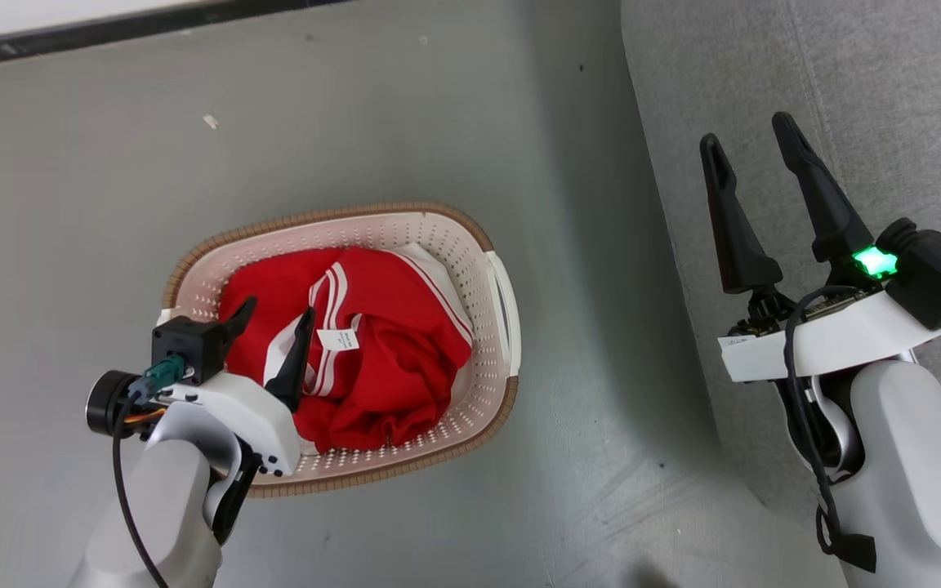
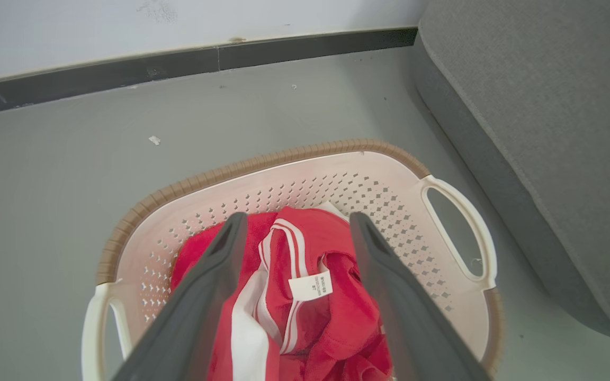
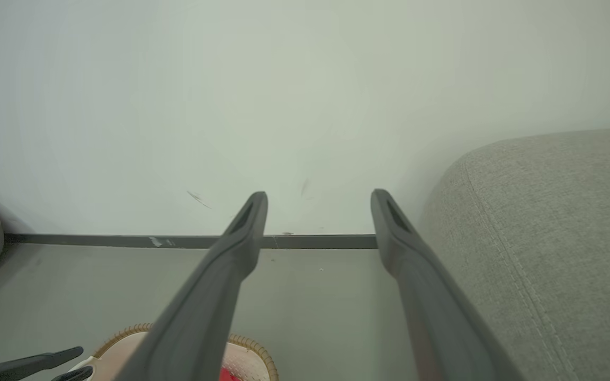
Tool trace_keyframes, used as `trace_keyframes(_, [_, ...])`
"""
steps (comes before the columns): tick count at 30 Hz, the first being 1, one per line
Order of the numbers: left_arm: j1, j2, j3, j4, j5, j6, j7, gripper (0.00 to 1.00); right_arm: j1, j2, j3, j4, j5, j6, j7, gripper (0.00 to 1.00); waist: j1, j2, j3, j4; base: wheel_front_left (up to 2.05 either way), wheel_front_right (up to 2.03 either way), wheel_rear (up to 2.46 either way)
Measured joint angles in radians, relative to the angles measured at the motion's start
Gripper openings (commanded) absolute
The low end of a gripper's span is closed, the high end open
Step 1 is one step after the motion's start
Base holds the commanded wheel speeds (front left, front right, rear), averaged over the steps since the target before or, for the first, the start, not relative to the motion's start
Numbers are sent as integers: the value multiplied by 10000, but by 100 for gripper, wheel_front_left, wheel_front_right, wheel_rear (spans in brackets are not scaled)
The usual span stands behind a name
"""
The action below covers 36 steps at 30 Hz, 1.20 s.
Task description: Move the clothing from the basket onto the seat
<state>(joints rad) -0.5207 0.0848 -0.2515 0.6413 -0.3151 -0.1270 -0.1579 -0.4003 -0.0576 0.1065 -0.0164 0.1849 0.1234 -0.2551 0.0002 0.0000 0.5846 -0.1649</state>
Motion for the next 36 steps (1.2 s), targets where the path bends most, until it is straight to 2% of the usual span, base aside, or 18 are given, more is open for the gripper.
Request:
trace_keyframes(7, [-598,-104,-253,535,-113,0,221,100,-198,21,29,-107,13,0,0,100,0,0,544,-123,0,0,0])
trace_keyframes(21, [-1736,119,-1160,1758,96,0,965,100,-395,44,100,-420,499,0,0,100,0,0,1580,-484,0,0,0])
trace_keyframes(29, [-2462,251,-1129,2366,161,0,1200,100,-674,54,249,-646,890,0,0,100,0,0,2131,-785,0,0,0])
trace_keyframes(36, [-3050,594,-1143,2894,525,61,1498,100,-805,59,407,-729,1233,0,0,100,-1,0,2576,-1075,0,0,0])
